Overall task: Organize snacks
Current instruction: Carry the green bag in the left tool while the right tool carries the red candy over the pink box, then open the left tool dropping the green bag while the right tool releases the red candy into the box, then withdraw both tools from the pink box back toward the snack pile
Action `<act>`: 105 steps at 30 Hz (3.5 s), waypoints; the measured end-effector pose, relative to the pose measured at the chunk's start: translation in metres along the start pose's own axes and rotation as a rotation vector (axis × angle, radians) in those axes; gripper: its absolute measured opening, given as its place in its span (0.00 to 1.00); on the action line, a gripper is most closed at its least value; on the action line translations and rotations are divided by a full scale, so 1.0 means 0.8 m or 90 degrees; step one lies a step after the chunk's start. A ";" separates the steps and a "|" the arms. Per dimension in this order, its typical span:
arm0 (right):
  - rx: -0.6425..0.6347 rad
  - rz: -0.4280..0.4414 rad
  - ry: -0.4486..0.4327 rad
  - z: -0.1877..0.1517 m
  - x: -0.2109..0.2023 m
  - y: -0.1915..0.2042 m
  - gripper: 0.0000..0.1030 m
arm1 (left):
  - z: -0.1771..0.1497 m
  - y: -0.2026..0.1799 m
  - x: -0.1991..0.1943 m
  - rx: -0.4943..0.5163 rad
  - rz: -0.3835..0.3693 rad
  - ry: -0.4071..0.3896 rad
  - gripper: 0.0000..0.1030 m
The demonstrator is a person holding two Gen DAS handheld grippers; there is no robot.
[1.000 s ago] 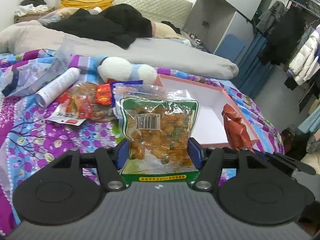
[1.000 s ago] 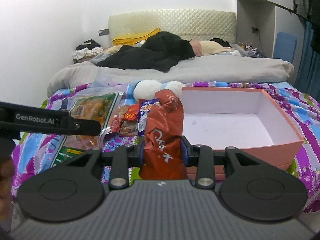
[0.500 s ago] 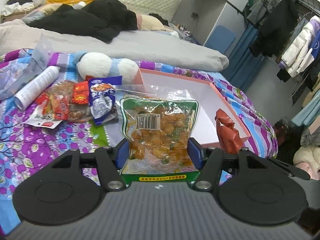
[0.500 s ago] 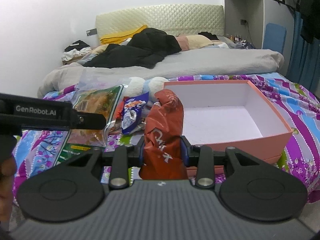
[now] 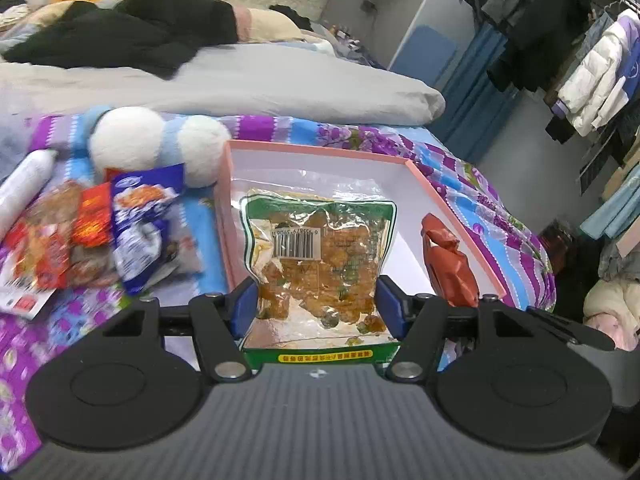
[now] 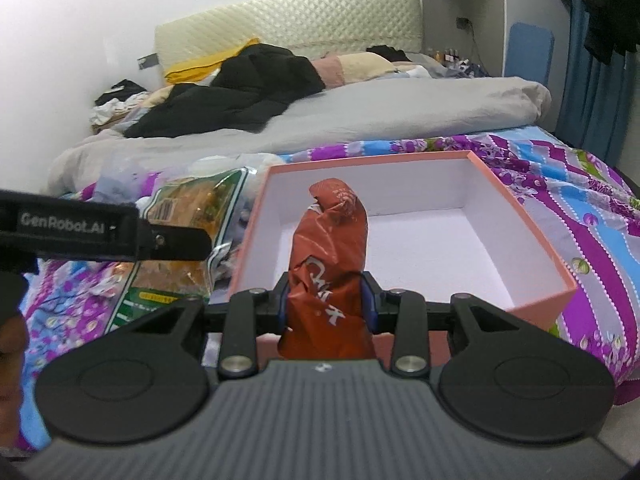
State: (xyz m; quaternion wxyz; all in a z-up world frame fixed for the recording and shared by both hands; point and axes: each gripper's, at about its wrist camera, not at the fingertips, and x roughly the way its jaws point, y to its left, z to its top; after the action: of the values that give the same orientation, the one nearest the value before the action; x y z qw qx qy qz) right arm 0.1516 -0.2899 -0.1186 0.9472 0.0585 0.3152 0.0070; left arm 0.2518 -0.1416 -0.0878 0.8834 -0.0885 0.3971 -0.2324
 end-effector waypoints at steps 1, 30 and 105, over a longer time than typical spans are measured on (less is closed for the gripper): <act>0.004 -0.002 0.002 0.005 0.009 -0.006 0.37 | 0.007 -0.001 0.012 0.001 -0.001 0.004 0.65; 0.072 -0.056 0.085 0.022 0.148 -0.085 0.50 | 0.064 -0.012 0.166 0.051 0.008 0.047 0.79; -0.049 0.133 0.000 -0.103 -0.110 0.133 0.50 | -0.183 0.073 -0.251 -0.048 0.109 -0.089 0.79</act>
State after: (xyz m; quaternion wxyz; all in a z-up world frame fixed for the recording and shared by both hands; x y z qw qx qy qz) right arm 0.0343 -0.1803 -0.1190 0.9428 0.0548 0.3069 0.1179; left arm 0.0467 0.0103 -0.0728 0.9217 -0.1033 0.3490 -0.1341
